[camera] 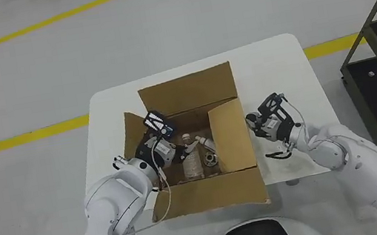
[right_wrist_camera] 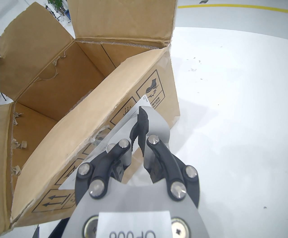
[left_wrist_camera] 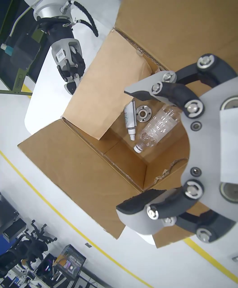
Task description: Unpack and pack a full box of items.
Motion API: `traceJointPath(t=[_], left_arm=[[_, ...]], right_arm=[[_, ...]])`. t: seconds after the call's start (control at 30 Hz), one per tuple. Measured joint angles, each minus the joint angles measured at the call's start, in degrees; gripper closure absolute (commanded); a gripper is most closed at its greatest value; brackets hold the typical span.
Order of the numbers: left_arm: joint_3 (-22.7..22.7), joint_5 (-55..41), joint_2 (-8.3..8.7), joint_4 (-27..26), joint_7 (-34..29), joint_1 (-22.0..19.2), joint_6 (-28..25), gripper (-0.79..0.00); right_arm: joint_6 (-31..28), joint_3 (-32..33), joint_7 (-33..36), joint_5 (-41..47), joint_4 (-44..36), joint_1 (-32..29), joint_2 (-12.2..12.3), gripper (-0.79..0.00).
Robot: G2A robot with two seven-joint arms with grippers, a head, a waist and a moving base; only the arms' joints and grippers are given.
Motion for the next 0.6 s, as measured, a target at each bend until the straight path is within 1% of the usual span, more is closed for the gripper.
traceJointPath(t=[0.07, 0.13, 0.2, 0.27, 0.37, 0.5, 0.6], left_arm=[[0.1, -0.4, -0.04, 0.1, 0.5, 0.3, 0.2, -0.785], [1.0, -2.9, -0.26, 0.9, 2.0, 0.5, 0.4, -0.785], [2.3, -7.1, -0.66, 2.6, 2.6, -0.3, 0.9, -0.785], [3.8, -12.7, -1.11, 5.0, 1.1, -1.7, 1.9, -0.785], [6.3, -22.7, -1.95, 9.2, -2.8, -4.7, 5.0, -0.785], [8.9, -36.1, -3.09, 16.1, -6.7, -8.1, 10.7, -0.785], [9.8, -42.0, -3.50, 19.0, -8.3, -9.6, 12.2, -0.785]], right_arm=[[-0.2, -0.5, 0.2, -0.1, 0.3, 0.4, -0.2, 0.000], [-0.5, -0.9, 0.2, -0.1, 0.7, 0.8, -0.4, 0.000], [-0.7, -1.3, 0.4, -0.3, 1.0, 1.2, -0.6, 0.000], [-0.8, -1.5, 0.4, -0.5, 1.2, 1.4, -0.7, 0.000], [-0.9, -1.5, 0.4, -0.8, 1.2, 1.4, -0.8, 0.000], [-1.0, -0.7, 0.4, -1.1, 1.0, 0.7, -0.7, 0.000], [-0.8, 0.1, 0.5, -1.1, 0.3, -0.1, -0.5, 0.000]])
